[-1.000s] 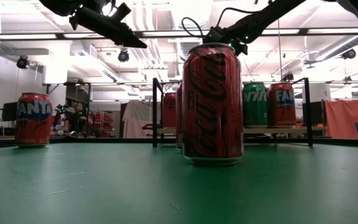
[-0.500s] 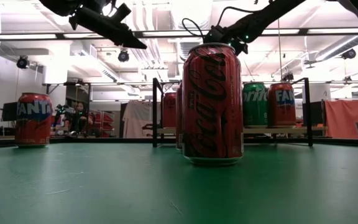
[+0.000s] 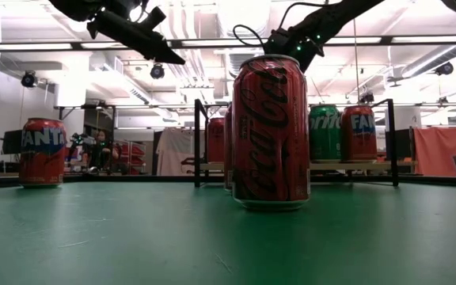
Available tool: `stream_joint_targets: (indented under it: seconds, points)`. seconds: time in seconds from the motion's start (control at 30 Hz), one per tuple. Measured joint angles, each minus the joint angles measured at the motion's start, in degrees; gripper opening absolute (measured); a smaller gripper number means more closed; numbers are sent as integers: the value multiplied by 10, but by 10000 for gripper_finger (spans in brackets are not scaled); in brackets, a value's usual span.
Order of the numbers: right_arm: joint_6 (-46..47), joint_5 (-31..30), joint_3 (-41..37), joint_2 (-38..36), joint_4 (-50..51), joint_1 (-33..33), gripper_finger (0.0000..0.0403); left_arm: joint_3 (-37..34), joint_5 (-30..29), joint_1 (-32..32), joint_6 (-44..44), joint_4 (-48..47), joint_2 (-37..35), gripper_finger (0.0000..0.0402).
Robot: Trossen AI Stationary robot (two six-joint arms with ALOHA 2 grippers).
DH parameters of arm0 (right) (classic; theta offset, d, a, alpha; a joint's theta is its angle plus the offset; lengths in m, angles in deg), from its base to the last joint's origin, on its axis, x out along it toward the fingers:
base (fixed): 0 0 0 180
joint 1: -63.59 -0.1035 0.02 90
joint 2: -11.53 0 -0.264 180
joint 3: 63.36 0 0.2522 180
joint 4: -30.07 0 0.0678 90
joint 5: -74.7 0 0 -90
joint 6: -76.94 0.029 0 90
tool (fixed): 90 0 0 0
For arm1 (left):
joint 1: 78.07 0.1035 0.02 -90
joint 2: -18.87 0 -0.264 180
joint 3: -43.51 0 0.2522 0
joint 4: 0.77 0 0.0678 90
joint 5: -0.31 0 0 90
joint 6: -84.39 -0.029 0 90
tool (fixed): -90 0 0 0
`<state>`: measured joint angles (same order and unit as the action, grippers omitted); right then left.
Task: Place canned beverage on shelf
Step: Adjust the red soda cans on the shelf
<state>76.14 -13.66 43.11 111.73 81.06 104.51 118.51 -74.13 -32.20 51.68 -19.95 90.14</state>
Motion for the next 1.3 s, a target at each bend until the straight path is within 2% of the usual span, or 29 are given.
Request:
stream_joint_targets:
  seconds: [0.43,0.63,0.9,1.07,1.3]
  points:
    - [19,24,-1,-2,2,-16,9,0,0,0,2,-4,0,0]
    - [7,6,14,-3,1,-17,9,0,0,0,2,-4,0,0]
    - [-38,3,26,9,-70,-13,9,0,0,0,2,-4,0,0]
    - [-44,28,25,34,-87,-13,9,0,0,0,2,-4,0,0]
    - [-44,18,25,51,-95,-12,9,0,0,0,2,-4,0,0]
